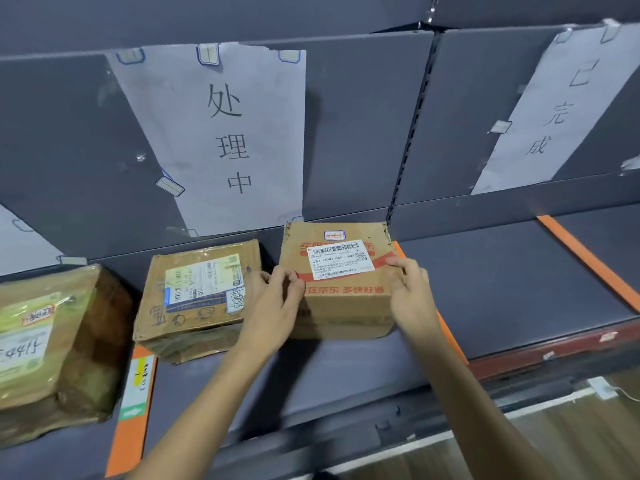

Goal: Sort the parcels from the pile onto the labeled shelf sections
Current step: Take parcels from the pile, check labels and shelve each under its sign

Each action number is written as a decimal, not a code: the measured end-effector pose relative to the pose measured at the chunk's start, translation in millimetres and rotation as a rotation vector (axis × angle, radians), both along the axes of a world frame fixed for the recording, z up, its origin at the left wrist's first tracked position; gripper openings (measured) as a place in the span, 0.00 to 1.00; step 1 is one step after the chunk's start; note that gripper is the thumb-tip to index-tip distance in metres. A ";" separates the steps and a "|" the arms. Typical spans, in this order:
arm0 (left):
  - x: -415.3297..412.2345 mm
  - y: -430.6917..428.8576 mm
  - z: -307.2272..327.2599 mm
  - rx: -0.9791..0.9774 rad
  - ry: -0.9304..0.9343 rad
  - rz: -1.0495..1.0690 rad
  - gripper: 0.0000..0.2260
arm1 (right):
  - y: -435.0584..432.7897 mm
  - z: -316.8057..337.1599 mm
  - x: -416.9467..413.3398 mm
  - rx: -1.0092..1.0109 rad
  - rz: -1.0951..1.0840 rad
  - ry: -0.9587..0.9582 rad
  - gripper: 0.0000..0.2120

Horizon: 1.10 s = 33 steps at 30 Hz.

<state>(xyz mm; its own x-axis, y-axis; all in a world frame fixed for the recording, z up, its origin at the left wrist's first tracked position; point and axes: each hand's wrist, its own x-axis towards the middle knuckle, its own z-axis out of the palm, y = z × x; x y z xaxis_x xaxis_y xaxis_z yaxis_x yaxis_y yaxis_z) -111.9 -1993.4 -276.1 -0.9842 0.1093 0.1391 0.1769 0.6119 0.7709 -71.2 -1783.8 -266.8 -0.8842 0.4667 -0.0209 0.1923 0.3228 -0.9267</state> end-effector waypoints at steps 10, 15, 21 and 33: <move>-23.8 -10.7 14.2 0.000 -0.140 -0.011 0.09 | -8.0 -12.0 -56.0 0.085 0.025 0.120 0.14; -30.3 -14.3 16.2 -0.100 -0.176 -0.045 0.10 | -5.0 -12.2 -54.7 0.154 0.048 0.102 0.13; -36.6 -10.4 52.6 -0.550 -0.115 -0.085 0.17 | 5.3 21.1 -51.0 0.393 0.183 -0.062 0.14; -21.1 127.5 145.8 -0.729 -0.025 -0.679 0.27 | 108.0 154.6 62.6 0.815 0.103 -0.435 0.30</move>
<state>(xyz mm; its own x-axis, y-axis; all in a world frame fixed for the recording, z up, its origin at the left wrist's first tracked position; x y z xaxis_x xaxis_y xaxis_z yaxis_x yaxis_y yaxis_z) -133.0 -1865.9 -130.3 -0.6833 0.7004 -0.2061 0.6536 0.7126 0.2549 -8.6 -1675.8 -112.2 -0.9132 0.4030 -0.0604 0.4042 0.8772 -0.2592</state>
